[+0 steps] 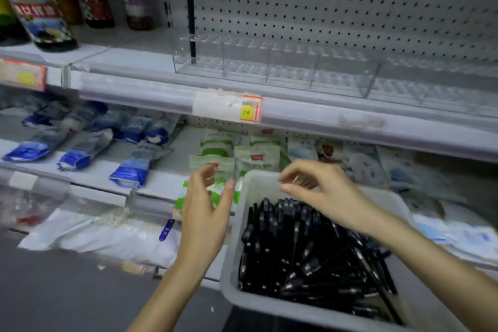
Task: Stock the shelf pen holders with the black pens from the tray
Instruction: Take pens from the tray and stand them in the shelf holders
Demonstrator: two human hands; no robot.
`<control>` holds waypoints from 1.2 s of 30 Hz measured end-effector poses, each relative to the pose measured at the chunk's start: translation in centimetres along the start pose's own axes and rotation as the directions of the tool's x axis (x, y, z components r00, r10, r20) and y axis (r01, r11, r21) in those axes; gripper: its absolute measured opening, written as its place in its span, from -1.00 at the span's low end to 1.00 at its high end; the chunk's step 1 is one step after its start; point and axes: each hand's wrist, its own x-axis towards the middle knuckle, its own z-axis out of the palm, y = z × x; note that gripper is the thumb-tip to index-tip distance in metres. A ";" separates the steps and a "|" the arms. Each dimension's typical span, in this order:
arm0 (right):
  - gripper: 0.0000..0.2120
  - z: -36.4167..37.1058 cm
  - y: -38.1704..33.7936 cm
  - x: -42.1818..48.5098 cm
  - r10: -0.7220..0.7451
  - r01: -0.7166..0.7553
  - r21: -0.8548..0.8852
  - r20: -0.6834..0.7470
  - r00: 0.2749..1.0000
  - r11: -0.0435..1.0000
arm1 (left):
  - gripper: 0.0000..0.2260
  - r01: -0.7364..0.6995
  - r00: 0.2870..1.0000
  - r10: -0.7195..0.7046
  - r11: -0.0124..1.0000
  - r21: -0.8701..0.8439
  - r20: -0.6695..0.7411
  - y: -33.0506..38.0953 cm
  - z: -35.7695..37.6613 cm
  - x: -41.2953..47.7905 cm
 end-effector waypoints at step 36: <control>-0.35 10.4 8.9 -2.3 0.085 -0.009 -0.357 0.196 0.977 0.934 | -0.65 0.124 0.931 -0.162 0.983 0.134 0.328 -5.3 0.7 -7.8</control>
